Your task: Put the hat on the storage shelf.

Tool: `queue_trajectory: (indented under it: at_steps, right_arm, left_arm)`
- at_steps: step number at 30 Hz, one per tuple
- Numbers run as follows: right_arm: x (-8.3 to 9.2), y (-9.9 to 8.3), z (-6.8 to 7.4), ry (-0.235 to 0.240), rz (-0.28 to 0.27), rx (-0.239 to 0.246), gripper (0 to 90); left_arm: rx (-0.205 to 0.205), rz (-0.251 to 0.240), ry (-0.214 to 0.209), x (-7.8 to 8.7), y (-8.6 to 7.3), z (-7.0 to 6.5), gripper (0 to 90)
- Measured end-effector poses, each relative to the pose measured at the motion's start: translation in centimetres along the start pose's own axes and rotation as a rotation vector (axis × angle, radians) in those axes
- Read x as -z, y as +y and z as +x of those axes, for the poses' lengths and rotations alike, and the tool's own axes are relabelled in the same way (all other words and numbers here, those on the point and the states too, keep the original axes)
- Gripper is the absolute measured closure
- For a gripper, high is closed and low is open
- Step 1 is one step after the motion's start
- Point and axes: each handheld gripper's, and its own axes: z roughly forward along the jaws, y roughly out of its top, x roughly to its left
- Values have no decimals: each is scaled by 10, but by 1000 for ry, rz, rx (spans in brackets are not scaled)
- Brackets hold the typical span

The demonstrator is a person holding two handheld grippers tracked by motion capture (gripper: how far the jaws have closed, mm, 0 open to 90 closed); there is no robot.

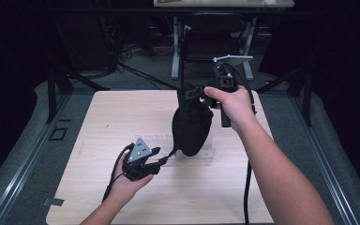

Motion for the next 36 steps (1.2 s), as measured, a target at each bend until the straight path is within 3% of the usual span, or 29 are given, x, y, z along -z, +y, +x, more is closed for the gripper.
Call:
queue_trajectory:
  at_steps: [6, 10, 17, 24, 33, 36]
  right_arm:
    - [0, -1, 0, 5, -5, 0, 864]
    - [-1, -1, 0, 9, -8, 1, 863]
    - [-3, -2, 2, 13, -11, 3, 861]
    - [-4, -3, 1, 27, -15, 3, 845]
    - [7, -9, 6, 63, -49, 45, 747]
    - [14, -11, 4, 51, -68, 59, 733]
  left_arm:
    - [-5, -14, -34, -5, 12, -8, 616]
    - [-29, -26, -39, -5, 18, -14, 662]
    - [-73, -23, -23, -8, 29, -19, 742]
    - [-124, -13, 6, -9, 29, -23, 806]
    - [-142, -9, 17, -9, 28, -24, 818]
    - [-145, -10, 21, -8, 28, -24, 822]
